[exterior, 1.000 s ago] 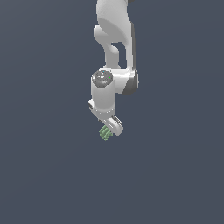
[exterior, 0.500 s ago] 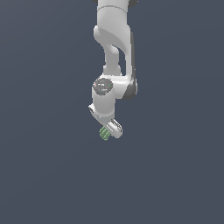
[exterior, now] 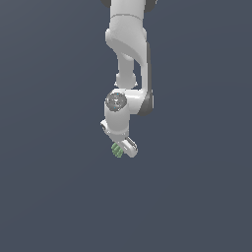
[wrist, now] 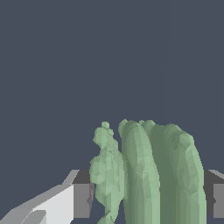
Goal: Pick up the object and move it to a goal position.
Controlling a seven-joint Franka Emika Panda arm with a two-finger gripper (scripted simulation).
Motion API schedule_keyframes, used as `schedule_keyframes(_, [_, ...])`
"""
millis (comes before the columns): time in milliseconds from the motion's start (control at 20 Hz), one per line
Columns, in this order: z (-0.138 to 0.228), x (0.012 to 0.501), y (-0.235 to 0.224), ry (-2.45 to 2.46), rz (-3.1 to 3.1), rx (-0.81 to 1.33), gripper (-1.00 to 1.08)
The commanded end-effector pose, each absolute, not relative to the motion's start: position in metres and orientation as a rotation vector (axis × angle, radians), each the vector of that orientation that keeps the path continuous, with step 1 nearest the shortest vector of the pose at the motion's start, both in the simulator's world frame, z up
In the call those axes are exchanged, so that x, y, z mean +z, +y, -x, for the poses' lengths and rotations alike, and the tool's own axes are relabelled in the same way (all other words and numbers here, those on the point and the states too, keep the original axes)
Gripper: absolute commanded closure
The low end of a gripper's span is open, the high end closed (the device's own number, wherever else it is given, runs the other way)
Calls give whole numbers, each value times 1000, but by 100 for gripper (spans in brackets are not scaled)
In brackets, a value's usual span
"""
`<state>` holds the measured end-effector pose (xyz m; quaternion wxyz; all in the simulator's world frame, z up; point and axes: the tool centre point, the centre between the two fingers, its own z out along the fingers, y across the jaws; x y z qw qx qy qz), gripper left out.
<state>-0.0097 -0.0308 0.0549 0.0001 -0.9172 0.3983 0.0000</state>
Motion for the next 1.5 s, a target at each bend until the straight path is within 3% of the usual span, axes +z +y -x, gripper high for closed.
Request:
schedule_keyframes(0, [10, 54, -31, 1252, 2881, 0, 108])
schedule_keyframes(700, [7, 76, -18, 1251, 2881, 0, 108])
schedule_keyframes(1450, [-10, 209, 59, 1255, 2882, -2, 108])
